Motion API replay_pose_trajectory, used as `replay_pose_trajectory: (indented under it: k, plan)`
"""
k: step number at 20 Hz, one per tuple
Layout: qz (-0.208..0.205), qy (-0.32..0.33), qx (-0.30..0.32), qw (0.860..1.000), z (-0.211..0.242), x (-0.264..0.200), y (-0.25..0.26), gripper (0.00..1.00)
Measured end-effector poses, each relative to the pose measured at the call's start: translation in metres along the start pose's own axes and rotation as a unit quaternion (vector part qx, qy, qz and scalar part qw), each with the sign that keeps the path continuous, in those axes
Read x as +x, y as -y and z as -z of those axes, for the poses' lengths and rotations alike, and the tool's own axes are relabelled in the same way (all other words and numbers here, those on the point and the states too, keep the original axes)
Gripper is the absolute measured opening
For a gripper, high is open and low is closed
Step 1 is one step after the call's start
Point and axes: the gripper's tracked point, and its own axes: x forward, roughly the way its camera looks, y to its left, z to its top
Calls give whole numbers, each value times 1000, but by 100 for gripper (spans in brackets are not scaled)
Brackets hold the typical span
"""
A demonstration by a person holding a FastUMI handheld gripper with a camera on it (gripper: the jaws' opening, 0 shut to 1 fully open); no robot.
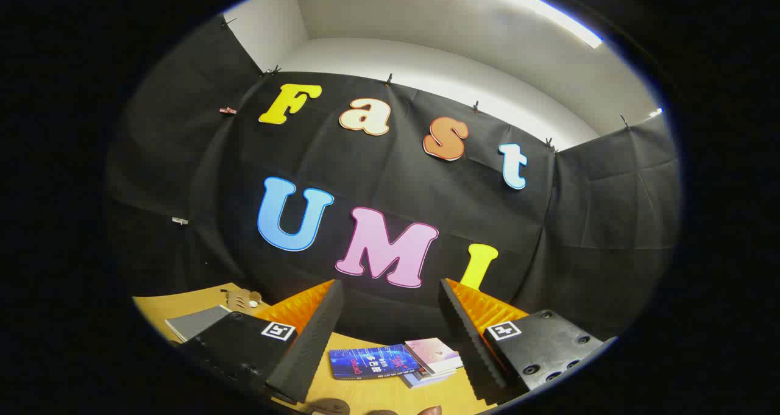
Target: Open the storage box then place both shoes into the box .Put the left shoe in first, then the right shoe, with the right side of both shoes facing outward in a uniform manner.
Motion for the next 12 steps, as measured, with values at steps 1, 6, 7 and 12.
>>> replay_pose_trajectory:
  k: [1, 6, 7, 12]
  plan:
    - [-1, 0, -2, 1000, 1, 0, -3, 98]
    - [-7, -1, 2, 1000, 1, 2, -9, 98]
    - [-10, -3, 3, 1000, 3, 2, -11, 98]
    - [-20, -4, -9, 1000, 2, 3, -22, 97]
